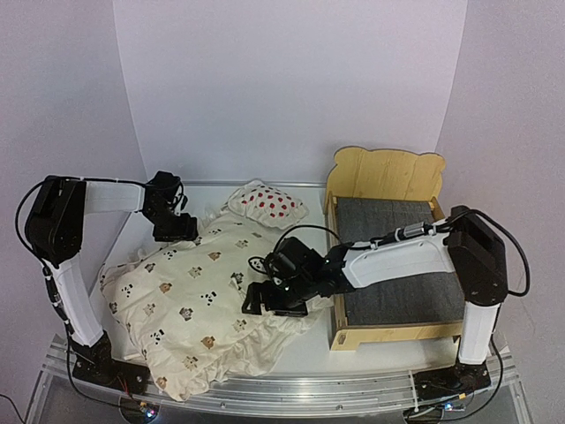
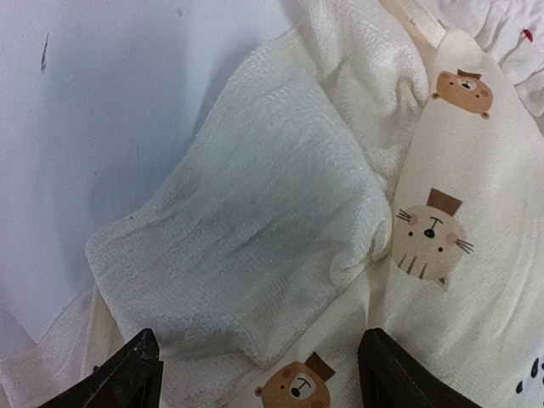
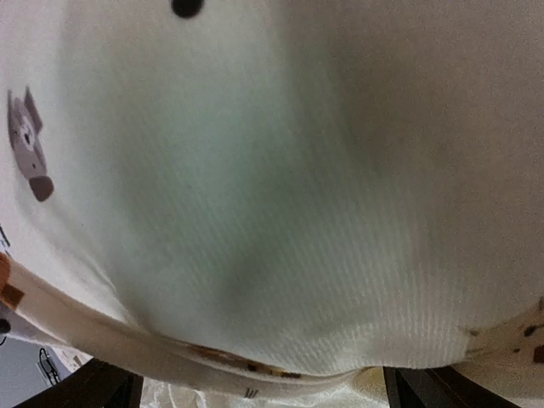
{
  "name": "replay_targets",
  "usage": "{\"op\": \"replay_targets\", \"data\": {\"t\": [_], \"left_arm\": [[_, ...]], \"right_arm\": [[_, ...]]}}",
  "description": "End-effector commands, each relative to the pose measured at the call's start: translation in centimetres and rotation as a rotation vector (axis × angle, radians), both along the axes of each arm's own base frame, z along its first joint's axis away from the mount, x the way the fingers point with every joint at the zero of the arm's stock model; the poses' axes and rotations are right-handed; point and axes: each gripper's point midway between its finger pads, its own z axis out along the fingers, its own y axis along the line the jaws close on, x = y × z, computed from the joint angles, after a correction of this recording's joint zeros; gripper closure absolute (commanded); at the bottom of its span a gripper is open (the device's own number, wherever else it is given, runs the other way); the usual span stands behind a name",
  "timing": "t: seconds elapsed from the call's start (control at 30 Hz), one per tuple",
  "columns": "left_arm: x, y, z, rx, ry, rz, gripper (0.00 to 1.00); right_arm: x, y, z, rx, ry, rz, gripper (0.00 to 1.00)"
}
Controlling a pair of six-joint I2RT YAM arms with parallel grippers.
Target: Set up the pet bed
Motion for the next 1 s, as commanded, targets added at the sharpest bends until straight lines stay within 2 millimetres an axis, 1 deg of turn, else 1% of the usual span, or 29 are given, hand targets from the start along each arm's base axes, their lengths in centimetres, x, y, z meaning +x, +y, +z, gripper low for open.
{"op": "replay_targets", "data": {"t": [0.0, 0.1, 0.17, 0.23, 0.3, 0.33, 0.4, 0.47, 0.5, 0.53, 0.57, 0.6, 0.63, 0.67, 0.7, 0.73, 0.8, 0.87, 0.9, 0.97], "left_arm": [[-1.0, 0.9, 0.6, 0.024, 0.000, 0.044, 0.20], [-1.0, 0.7, 0.3, 0.010, -0.001, 0.053, 0.21], [-1.0, 0.7, 0.1, 0.004, 0.001, 0.059, 0.23], [-1.1, 0.7, 0.0, -0.002, 0.002, 0.067, 0.28], [-1.1, 0.7, -0.1, -0.008, 0.005, 0.073, 0.34], [-1.1, 0.6, -0.1, -0.014, 0.007, 0.076, 0.37], [-1.3, 0.6, -0.2, -0.021, 0.011, 0.082, 0.42], [-1.5, 0.7, -0.2, -0.019, 0.015, 0.095, 0.45], [-1.7, 0.9, -0.2, -0.017, 0.017, 0.102, 0.45], [-1.9, 0.8, -0.1, -0.025, 0.017, 0.106, 0.46], [-2.1, 0.7, 0.0, -0.037, 0.016, 0.104, 0.46], [-2.3, 0.5, 0.1, -0.052, 0.013, 0.102, 0.47], [-2.5, 0.3, 0.3, -0.068, 0.009, 0.099, 0.47], [-2.6, 0.2, 0.6, -0.085, 0.003, 0.099, 0.47], [-2.8, 0.1, 0.7, -0.095, 0.001, 0.102, 0.47], [-3.1, 0.2, 0.6, -0.099, 0.003, 0.106, 0.47], [-3.6, 0.3, 0.4, -0.103, 0.002, 0.112, 0.47], [-4.3, -0.1, 0.5, -0.139, -0.008, 0.095, 0.45], [-4.7, -0.3, 0.9, -0.163, -0.022, 0.084, 0.42], [-5.6, -0.3, 0.9, -0.188, -0.038, 0.080, 0.34]], "right_arm": [[-0.7, 2.4, -0.3, 0.054, 0.000, -0.067, 0.02], [-1.4, 2.7, -1.1, 0.045, -0.010, -0.068, 0.03], [-1.2, 2.8, -1.6, 0.046, -0.026, -0.069, 0.06], [-0.2, 2.2, -2.0, 0.019, -0.088, -0.092, 0.15], [0.9, 1.6, -2.2, -0.011, -0.158, -0.106, 0.28], [1.7, 1.4, -2.2, -0.024, -0.193, -0.105, 0.36], [3.3, 1.3, -1.4, -0.024, -0.236, -0.104, 0.45], [5.5, 0.8, 0.0, -0.004, -0.260, -0.113, 0.49], [7.2, 0.2, 0.9, 0.003, -0.278, -0.125, 0.49], [8.3, 0.0, 1.7, 0.015, -0.283, -0.123, 0.50], [10.0, -0.5, 2.5, 0.017, -0.286, -0.131, 0.50], [11.6, -1.4, 2.9, 0.010, -0.284, -0.140, 0.50], [12.9, -2.0, 3.6, 0.006, -0.275, -0.141, 0.49], [13.5, -2.4, 4.3, 0.020, -0.253, -0.125, 0.47], [13.7, -2.6, 5.1, 0.040, -0.237, -0.105, 0.43], [13.7, -2.9, 6.0, 0.058, -0.233, -0.086, 0.36], [12.7, -3.6, 7.5, 0.067, -0.249, -0.033, 0.18], [11.6, -4.8, 9.0, 0.055, -0.265, 0.002, 0.07], [11.0, -5.5, 9.5, 0.043, -0.276, 0.021, 0.03], [9.9, -6.9, 10.0, 0.017, -0.280, 0.036, 0.02]]}}
